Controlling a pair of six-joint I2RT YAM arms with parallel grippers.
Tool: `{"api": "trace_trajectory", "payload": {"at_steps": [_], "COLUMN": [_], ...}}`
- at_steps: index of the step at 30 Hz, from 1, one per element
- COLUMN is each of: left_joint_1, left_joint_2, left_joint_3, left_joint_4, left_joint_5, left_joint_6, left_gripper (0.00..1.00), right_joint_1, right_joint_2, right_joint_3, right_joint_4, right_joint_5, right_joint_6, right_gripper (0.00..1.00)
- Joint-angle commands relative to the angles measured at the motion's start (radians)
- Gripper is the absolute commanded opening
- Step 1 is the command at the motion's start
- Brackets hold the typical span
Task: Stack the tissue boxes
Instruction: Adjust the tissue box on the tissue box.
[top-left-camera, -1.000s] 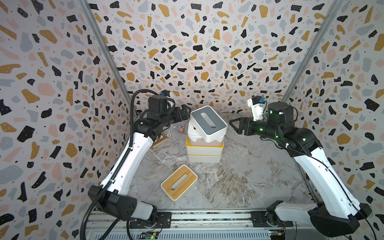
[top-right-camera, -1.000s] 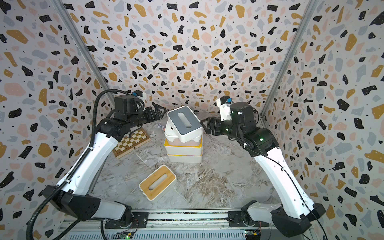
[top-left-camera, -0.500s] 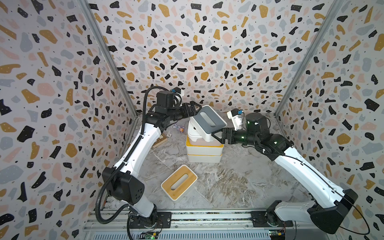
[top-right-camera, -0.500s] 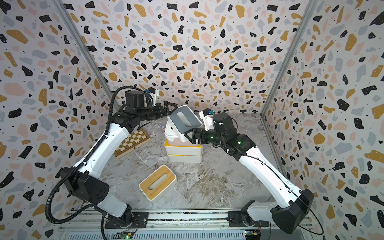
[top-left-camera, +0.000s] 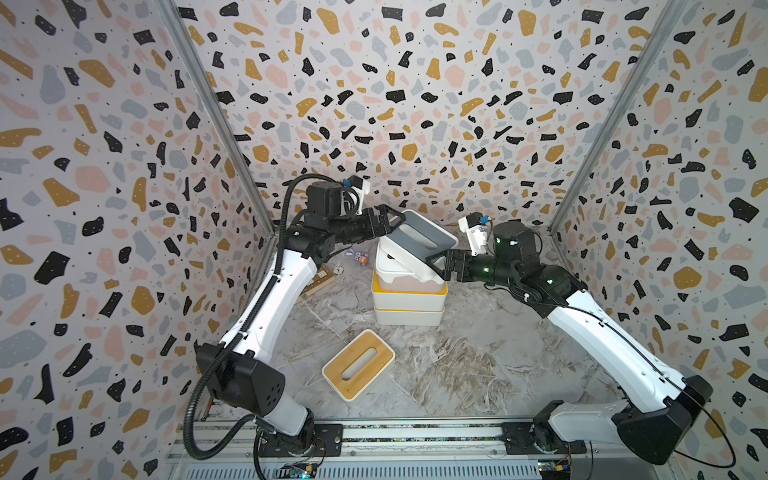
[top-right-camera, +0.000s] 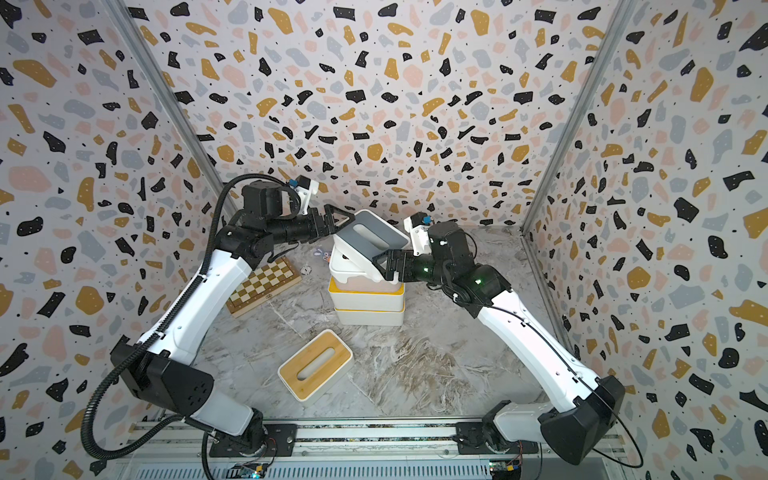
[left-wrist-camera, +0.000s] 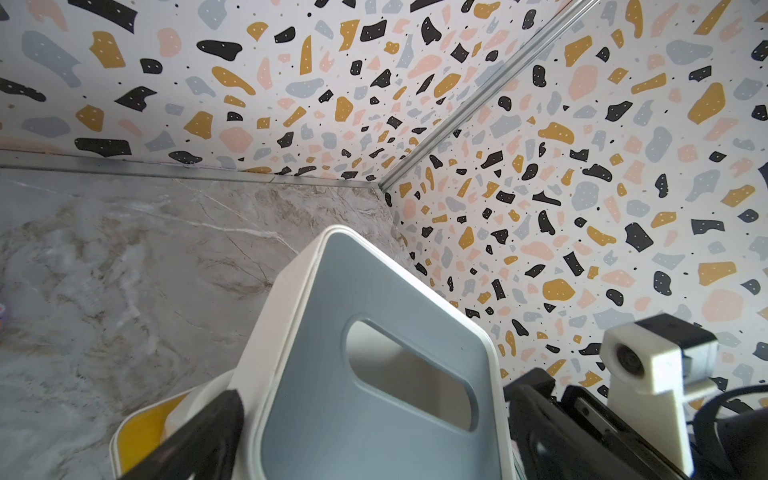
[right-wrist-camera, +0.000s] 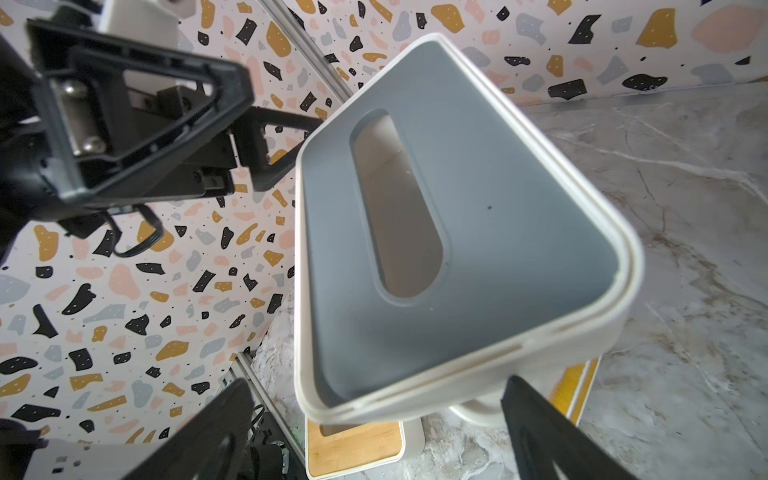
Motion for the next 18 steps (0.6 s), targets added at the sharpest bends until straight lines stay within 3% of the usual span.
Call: {"api": "trace_trajectory", "payload": {"at_steps": [1,7,12,18], "left_joint_1": [-0.004,-0.005,-0.010,-0.020], "left_joint_2": [-0.067,-0.160,-0.225,-0.258], "left_joint_3": [-0.036,-0.127,-0.222,-0.233], "left_joint_4": [-0.002,-0.010,0.046,0.021], "left_joint_5": [0.051,0.009,0.040,0.000], "left_joint_6": [-0.028,-0.064,-0.157,-0.165], "left_gripper": [1.00,1.00,1.00,1.00], "right_joint_1": [-0.014,-0.030,-0.039,-0.064], "right_joint_2": [0.008,0.045,0.066,0.085], "right_joint_3": [0.055,0.096,0.124,0.157], "right_joint_4": [0.011,-0.011,-0.023,-0.050], "right_joint_5": [-0.004,-0.011,-0.022,-0.022], "right_joint_6": [-0.005,-0.020,-0.029,-0.042], "right_gripper": [0.96,0.96,0.97,0.97]}}
